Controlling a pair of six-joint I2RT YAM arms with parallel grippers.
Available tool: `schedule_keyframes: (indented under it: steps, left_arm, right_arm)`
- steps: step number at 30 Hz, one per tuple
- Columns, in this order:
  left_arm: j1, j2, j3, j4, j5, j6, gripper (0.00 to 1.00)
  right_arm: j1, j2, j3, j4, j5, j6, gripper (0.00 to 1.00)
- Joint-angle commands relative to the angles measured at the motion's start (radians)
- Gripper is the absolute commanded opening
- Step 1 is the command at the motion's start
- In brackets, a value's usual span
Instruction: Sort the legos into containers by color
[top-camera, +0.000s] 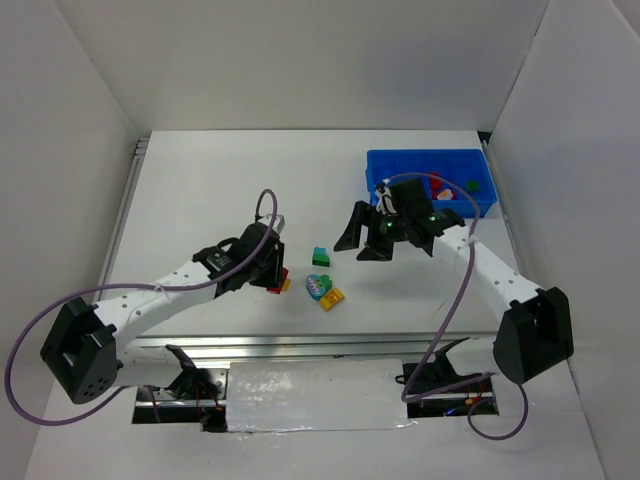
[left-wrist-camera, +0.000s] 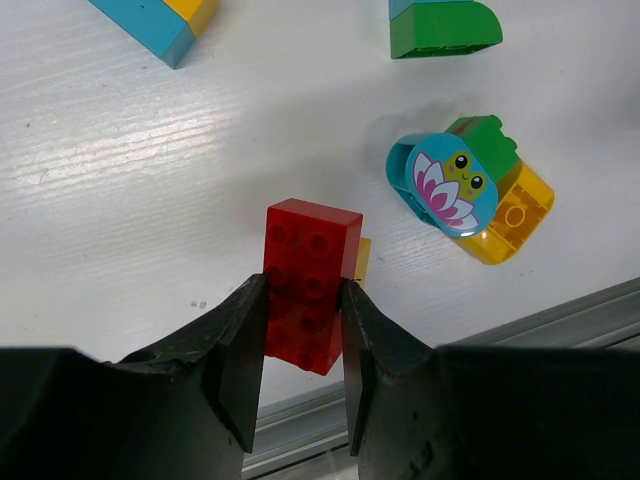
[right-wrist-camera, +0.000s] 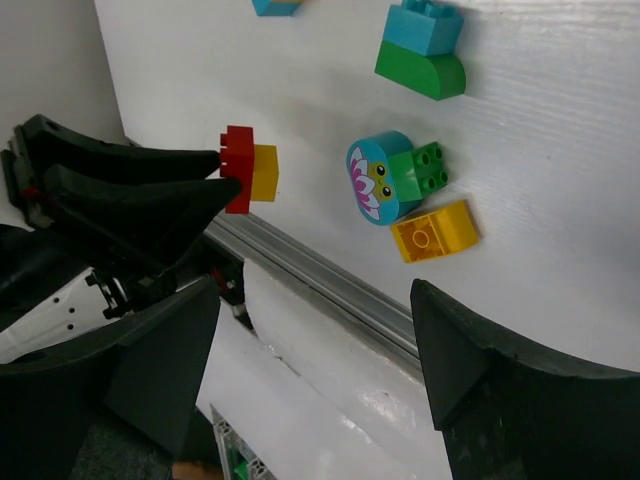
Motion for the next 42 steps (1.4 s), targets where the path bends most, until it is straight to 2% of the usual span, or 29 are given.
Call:
schedule_keyframes:
  steps: [1, 7, 16, 17, 18, 19, 21, 22, 23, 33, 42]
  left_arm:
    - [0.006, -0.009, 0.004, 0.024, 0.002, 0.026, 0.00]
    - [0.006, 0.060, -0.059, 0.085, -0.014, 0.012, 0.00]
    - [0.004, 0.193, -0.023, 0.064, -0.035, -0.011, 0.00]
    - [0.006, 0.195, -0.020, 0.060, -0.037, -0.011, 0.03]
    - [0.004, 0.195, -0.020, 0.059, -0.040, -0.010, 0.10]
    - [0.006, 0.192, -0.019, 0.053, -0.037, -0.006, 0.28]
    - [0.006, 0.184, -0.017, 0.047, -0.035, -0.005, 0.46]
    - [0.006, 0.180, -0.019, 0.047, -0.034, -0.005, 0.60]
    - [0.006, 0.176, -0.020, 0.045, -0.037, -0.005, 0.64]
    - [0.004, 0.130, -0.037, 0.048, -0.041, -0.005, 0.74]
    - [0.006, 0.169, -0.066, 0.100, -0.046, 0.006, 0.80]
  right_arm:
    - [0.032, 0.027, -0.008, 0.082, -0.002, 0.044, 0.84]
    - [0.039, 0.037, -0.005, 0.081, 0.022, 0.053, 0.84]
    - [0.036, -0.010, 0.041, 0.004, 0.088, 0.017, 0.84]
    - [0.037, -0.024, 0.044, -0.008, 0.094, 0.014, 0.84]
    - [0.037, -0.030, 0.047, -0.013, 0.101, 0.010, 0.85]
    - [0.033, -0.035, 0.055, -0.019, 0.104, 0.004, 0.85]
    - [0.030, -0.045, 0.061, -0.035, 0.113, 0.003, 0.85]
    - [0.028, -0.048, 0.059, -0.036, 0.113, 0.003, 0.85]
    - [0.026, -0.058, 0.058, -0.035, 0.111, 0.004, 0.85]
    - [0.006, -0.078, 0.065, -0.050, 0.111, 0.004, 0.85]
    - [0.002, -0.093, 0.069, -0.064, 0.111, 0.001, 0.85]
